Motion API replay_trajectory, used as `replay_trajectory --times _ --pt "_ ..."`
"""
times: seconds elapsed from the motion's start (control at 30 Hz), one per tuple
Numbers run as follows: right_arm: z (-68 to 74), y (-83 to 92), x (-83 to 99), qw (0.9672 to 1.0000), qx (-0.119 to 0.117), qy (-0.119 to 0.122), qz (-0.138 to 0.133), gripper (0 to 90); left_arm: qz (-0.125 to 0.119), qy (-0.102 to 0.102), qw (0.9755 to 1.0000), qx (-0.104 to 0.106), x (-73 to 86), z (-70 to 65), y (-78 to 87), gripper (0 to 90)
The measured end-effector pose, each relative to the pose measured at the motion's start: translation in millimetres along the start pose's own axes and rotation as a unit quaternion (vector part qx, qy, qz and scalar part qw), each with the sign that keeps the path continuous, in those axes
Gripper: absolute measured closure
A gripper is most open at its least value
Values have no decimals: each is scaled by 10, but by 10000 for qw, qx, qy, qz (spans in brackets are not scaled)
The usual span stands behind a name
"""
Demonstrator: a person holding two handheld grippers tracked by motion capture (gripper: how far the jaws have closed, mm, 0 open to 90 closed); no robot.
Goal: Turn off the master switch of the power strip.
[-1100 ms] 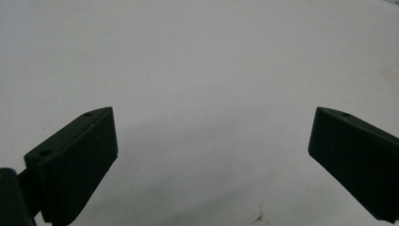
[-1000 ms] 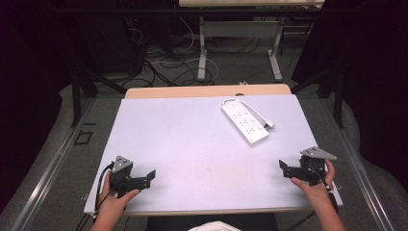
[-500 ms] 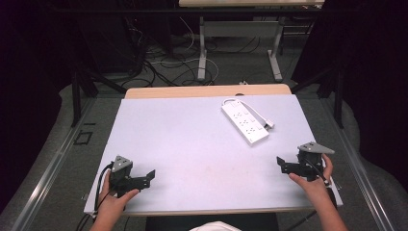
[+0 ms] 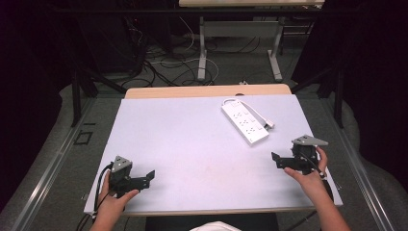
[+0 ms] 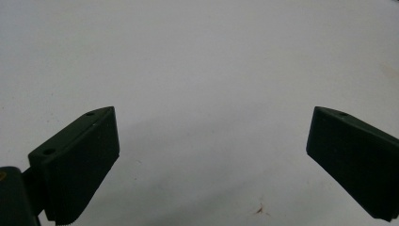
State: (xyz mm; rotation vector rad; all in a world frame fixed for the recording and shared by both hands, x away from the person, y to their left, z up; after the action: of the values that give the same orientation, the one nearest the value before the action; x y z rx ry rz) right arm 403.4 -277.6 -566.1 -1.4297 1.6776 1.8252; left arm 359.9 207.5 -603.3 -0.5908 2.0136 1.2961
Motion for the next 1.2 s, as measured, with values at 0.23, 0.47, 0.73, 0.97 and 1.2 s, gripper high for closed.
replay_trajectory --times 0.23,0.47,0.73,0.97,1.2 --pt "56 -23 -96 9998 -105 124 70 68 16 -22 10000 -13 4 8 8 36" --pt "93 -53 -171 9993 -172 291 124 68 9 -23 10000 -12 2 11 9 37" --pt "140 -87 -288 9988 -230 380 216 88 17 -10 10000 -14 3 10 12 38" --pt "192 -138 -374 9979 -309 489 288 100 13 -17 10000 -9 3 13 9 39" --pt "227 -178 -479 9964 -373 670 362 129 21 -26 10000 -11 4 10 7 40"
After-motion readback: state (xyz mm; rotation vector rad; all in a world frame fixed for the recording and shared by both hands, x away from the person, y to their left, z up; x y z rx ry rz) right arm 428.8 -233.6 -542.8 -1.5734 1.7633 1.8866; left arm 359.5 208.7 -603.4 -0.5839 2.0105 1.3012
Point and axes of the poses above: each handheld gripper's, and its own axes: y roughly backward along the jaws, x roughly out of its underside, z roughly to its left, the point moved 9 cm from there along -y, roughly forward along the jaws, and after that the axes turned 12 degrees about y, right-handed, at the moved point
